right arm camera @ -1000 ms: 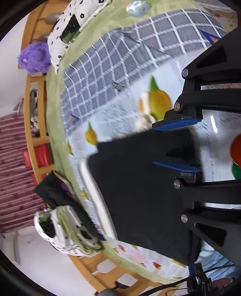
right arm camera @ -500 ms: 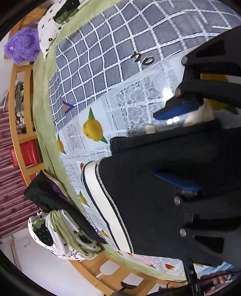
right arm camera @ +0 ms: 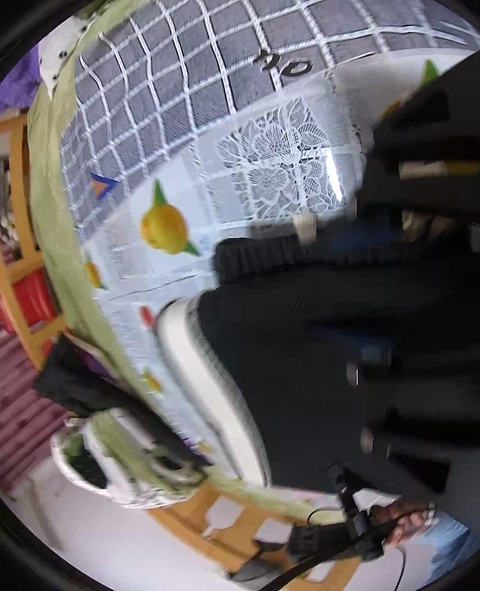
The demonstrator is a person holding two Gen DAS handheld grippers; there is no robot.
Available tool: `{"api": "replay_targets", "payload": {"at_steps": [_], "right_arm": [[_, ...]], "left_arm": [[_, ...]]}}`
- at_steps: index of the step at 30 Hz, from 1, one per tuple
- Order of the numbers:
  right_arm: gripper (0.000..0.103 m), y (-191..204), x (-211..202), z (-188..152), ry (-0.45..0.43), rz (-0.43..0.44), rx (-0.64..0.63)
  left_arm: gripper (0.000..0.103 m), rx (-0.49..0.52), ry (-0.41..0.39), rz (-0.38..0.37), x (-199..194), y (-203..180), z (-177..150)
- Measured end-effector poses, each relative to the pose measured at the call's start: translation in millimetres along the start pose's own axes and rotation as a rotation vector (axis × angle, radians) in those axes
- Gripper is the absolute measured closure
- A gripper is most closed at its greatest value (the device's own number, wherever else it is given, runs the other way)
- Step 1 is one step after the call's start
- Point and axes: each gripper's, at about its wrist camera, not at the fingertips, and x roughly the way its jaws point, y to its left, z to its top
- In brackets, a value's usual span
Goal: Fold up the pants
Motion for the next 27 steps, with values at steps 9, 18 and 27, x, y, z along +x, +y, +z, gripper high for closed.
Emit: {"api": "replay_targets", "payload": {"at_steps": [9, 18, 27], "right_arm": [[0.083, 115, 8, -23, 0.0, 0.135, 0.066], [0.079, 165, 96, -37, 0.006, 0.096, -0.043], [0.057, 197, 52, -9, -0.083, -0.059, -0.247]], "left_arm": [[0.083, 0.024, -0.068, 0.138, -113, 63, 38], [0.058, -0.032, -0.059, 0.329, -102, 129, 20], [0.034, 0.018, -0.165, 0.437, -150, 124, 8]]}}
